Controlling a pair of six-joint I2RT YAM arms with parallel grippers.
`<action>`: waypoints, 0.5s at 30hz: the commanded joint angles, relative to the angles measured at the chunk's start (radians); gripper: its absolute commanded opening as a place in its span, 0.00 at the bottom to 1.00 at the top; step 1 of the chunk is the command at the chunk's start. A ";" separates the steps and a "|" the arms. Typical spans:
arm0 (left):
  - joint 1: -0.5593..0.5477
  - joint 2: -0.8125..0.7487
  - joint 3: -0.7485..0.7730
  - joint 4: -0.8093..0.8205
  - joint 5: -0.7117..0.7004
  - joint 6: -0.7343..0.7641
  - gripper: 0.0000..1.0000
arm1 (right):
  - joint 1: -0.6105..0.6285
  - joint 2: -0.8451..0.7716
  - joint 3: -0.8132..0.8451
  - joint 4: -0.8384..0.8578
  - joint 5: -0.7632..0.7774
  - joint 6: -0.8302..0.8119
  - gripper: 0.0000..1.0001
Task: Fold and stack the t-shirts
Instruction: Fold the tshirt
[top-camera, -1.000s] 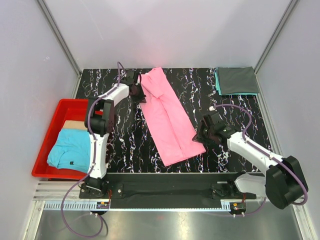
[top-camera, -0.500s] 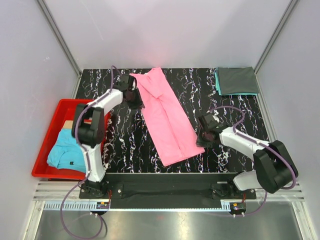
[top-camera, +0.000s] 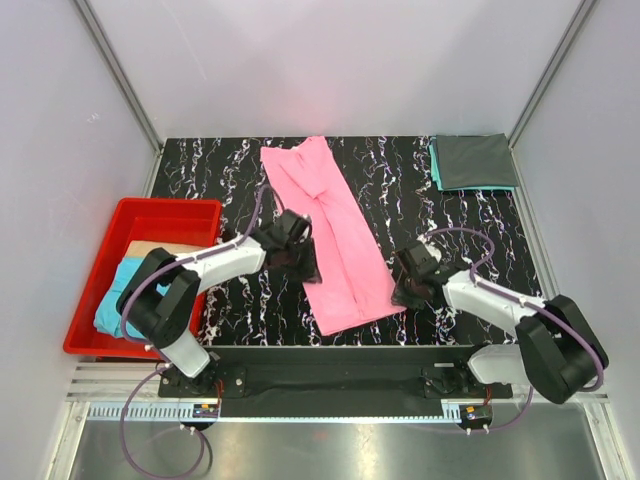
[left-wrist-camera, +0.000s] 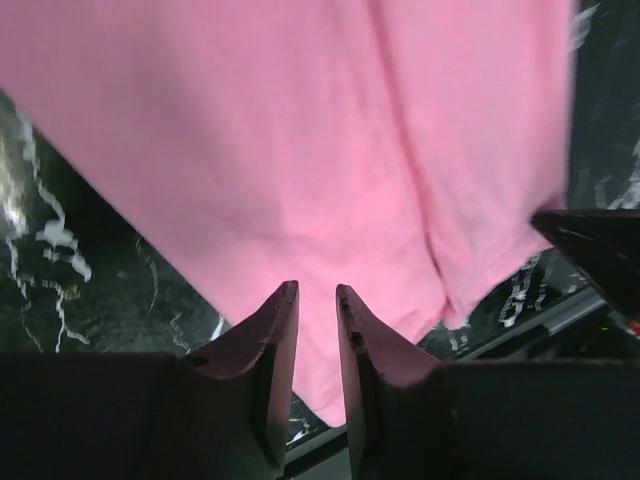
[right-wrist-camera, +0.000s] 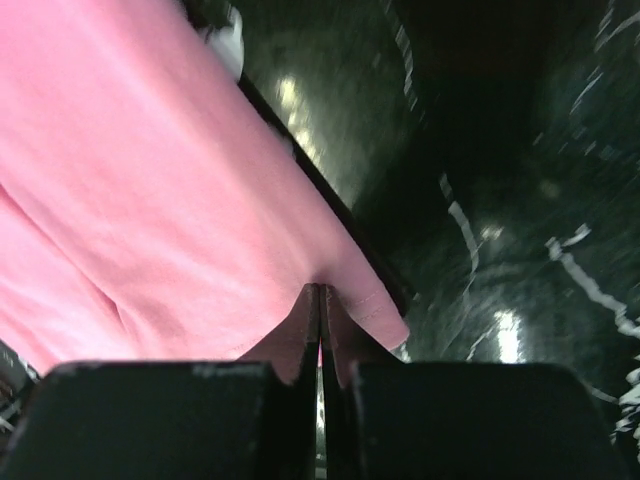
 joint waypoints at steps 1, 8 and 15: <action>-0.014 -0.047 -0.080 0.059 -0.011 -0.082 0.27 | 0.094 -0.034 -0.062 -0.025 -0.018 0.103 0.00; -0.087 -0.159 -0.215 0.106 -0.039 -0.111 0.25 | 0.218 -0.089 -0.019 -0.074 -0.007 0.210 0.00; -0.177 -0.317 -0.275 0.028 -0.132 -0.154 0.22 | 0.248 -0.124 0.070 -0.174 0.014 0.201 0.00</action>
